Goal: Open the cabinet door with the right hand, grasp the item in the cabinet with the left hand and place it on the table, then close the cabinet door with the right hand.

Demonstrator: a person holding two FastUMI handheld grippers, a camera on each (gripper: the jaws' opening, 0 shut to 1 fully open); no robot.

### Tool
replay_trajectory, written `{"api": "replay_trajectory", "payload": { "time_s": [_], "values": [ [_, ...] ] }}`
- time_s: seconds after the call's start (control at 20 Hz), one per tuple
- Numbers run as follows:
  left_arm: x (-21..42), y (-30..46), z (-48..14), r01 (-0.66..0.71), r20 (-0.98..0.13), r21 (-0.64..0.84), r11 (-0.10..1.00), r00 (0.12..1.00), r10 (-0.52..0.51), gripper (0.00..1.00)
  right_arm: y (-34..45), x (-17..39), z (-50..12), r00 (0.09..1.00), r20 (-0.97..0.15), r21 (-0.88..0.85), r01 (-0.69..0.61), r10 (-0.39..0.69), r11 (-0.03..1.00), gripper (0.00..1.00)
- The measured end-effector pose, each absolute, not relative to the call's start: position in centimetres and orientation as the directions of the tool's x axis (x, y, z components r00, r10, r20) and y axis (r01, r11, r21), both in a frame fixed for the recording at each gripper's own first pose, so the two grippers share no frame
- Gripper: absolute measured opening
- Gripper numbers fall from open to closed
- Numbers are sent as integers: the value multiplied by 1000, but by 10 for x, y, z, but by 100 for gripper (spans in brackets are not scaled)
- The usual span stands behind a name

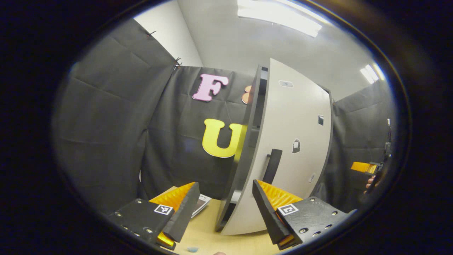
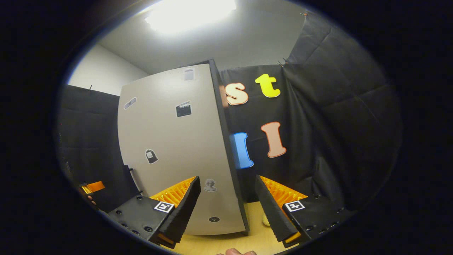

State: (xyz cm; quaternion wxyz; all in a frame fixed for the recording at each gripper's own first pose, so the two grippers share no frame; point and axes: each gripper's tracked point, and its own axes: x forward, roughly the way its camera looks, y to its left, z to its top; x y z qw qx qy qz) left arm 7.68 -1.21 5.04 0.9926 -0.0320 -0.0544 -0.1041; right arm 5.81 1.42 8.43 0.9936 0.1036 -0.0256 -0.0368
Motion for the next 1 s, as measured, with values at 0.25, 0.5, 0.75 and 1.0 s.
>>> {"api": "replay_trajectory", "payload": {
  "time_s": [0.25,0.5,0.75,1.0],
  "values": [
    [73,-24,47,228,82,-24,973,971,-226,89,-5,47,72,996,24,240,81,-89,967,98],
    [66,-40,40,301,47,-41,953,953,-299,90,-5,42,59,997,-49,291,66,-54,955,98],
    [73,-36,32,310,16,-52,949,951,-310,91,-7,38,54,996,-74,310,73,-52,948,98],
    [75,-47,26,316,6,-20,949,949,-316,92,-1,32,42,993,-106,293,78,-49,953,98]
  ]
}}
